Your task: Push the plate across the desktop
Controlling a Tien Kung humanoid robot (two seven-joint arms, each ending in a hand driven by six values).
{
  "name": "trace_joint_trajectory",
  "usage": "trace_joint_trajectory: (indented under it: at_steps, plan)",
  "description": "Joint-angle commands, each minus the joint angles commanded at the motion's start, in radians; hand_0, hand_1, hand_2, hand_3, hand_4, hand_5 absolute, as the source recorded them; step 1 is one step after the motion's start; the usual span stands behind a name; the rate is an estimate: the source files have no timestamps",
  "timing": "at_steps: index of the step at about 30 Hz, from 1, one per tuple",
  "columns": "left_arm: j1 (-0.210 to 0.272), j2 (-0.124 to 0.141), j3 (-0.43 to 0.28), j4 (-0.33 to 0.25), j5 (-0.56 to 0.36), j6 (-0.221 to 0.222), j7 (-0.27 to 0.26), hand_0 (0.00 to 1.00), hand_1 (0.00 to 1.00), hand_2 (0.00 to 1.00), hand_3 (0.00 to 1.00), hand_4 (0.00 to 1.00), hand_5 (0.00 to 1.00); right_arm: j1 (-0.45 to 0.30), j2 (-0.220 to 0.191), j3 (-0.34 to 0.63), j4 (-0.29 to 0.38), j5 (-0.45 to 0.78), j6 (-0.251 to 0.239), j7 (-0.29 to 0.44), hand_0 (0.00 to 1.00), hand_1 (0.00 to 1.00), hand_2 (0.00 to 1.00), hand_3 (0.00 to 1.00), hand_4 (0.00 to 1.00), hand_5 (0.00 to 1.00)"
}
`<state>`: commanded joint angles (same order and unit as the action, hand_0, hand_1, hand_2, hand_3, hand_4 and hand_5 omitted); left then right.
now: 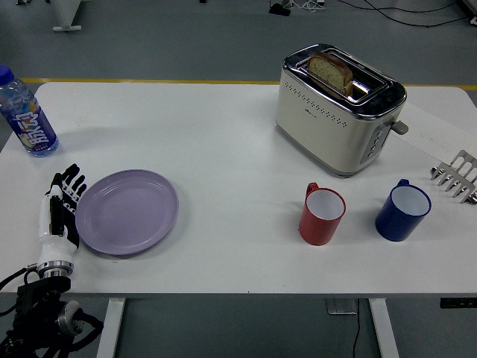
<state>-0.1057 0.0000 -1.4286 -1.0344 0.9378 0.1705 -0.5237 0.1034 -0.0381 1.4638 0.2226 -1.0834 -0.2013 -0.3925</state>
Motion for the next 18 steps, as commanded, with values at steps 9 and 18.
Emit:
trace_joint_trajectory:
  at_steps: [9,18]
  plan:
    - [-0.010,0.000,0.056,-0.005,-0.059,0.018,-0.023,0.852,0.870,0.898,0.757,0.498,0.998,0.000,0.000,0.000,0.001,-0.003,0.000,-0.002,0.643,0.611,0.680,0.770,0.504,0.564]
    - [-0.015,0.000,0.103,0.001,-0.075,0.018,-0.023,0.857,0.870,0.898,0.751,0.496,0.998,-0.003,-0.001,-0.003,0.002,-0.001,0.000,-0.004,0.643,0.611,0.680,0.770,0.504,0.563]
